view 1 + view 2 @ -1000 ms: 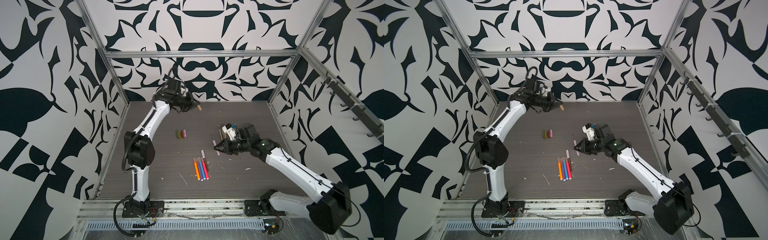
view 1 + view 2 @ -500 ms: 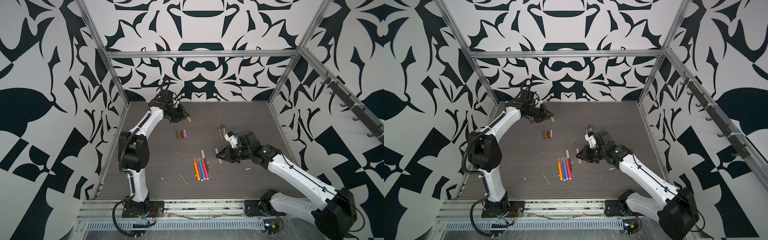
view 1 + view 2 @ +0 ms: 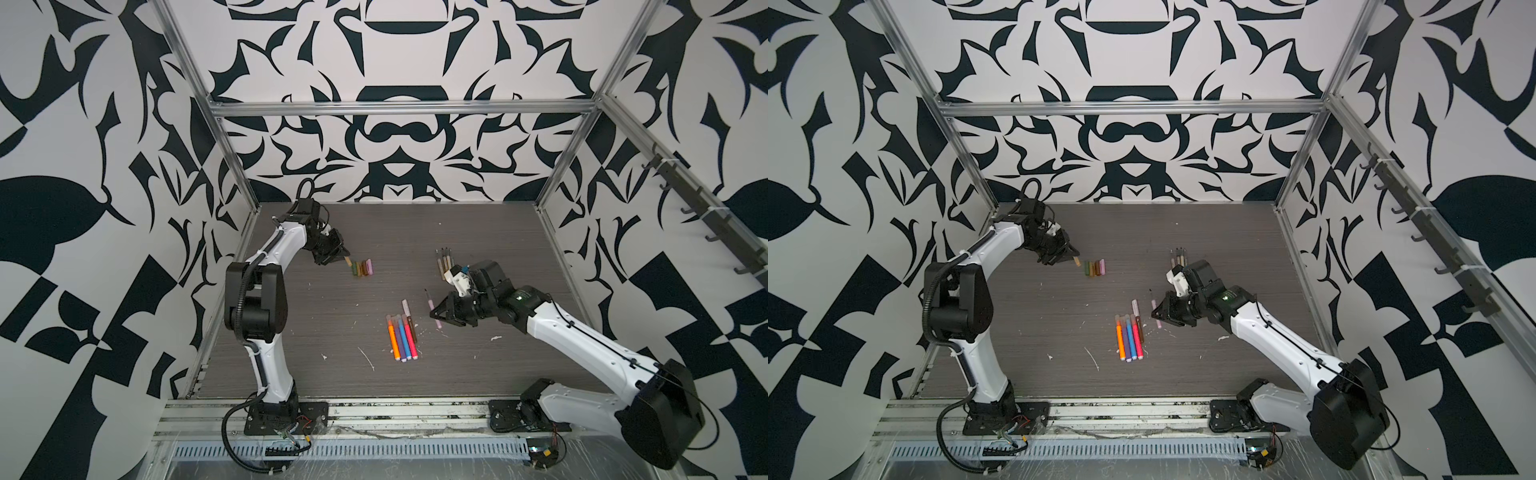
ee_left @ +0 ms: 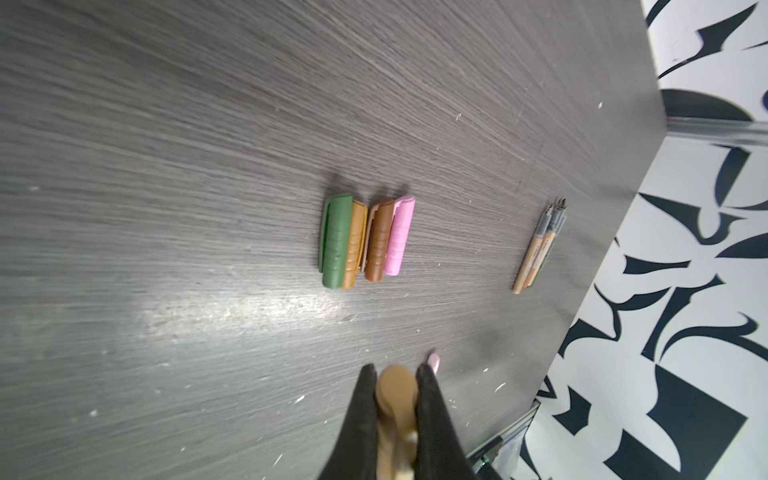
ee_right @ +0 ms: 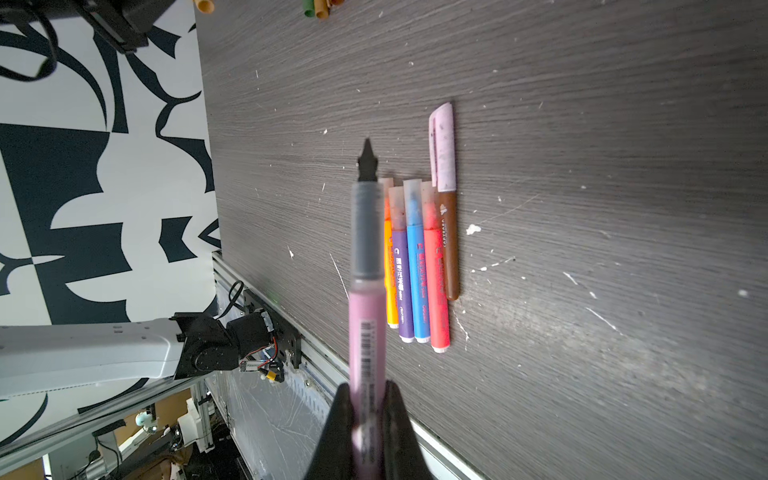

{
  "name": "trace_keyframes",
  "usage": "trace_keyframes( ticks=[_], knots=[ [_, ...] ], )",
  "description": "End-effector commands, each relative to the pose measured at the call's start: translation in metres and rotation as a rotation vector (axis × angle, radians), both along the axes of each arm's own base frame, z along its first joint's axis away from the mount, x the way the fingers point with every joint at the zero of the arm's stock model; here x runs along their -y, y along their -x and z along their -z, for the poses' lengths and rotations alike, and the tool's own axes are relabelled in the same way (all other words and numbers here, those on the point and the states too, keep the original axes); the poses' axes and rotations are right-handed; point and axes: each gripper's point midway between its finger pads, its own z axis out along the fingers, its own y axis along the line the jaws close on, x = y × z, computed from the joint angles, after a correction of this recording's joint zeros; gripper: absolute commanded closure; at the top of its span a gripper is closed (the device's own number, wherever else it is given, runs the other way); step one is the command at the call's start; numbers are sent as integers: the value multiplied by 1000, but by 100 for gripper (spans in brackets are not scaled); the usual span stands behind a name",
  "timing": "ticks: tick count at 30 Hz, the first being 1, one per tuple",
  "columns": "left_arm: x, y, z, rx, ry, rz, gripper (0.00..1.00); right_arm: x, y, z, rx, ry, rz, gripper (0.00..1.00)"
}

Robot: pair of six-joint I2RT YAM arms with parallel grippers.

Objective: Open the pen caps
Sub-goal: 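Lay the tan cap by the green cap while the right holds the pen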

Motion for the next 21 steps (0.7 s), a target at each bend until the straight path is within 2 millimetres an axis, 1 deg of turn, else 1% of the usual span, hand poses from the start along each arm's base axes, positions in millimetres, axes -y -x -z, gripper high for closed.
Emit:
trace_keyframes(
  ticks=[1,6,10,19,20,21],
  knots=[
    [-11,6,19,-75,-68,42,100,-6,-6,-21,62,-31,-30,100],
    [-22,1,41,-129,-159,80,100,-7,-7,-28,78,-33,-44,100],
    [-27,-4,54,-140,-198,99,100,-7,-6,-31,85,-26,-54,100],
    [-26,-7,74,-186,-199,116,100,-4,-4,-32,93,-17,-57,100],
    [-25,-8,76,-193,-195,114,100,-4,-4,-32,94,-17,-56,100],
    [-24,-9,76,-194,-189,111,97,-4,-5,-33,97,-17,-56,100]
  ],
)
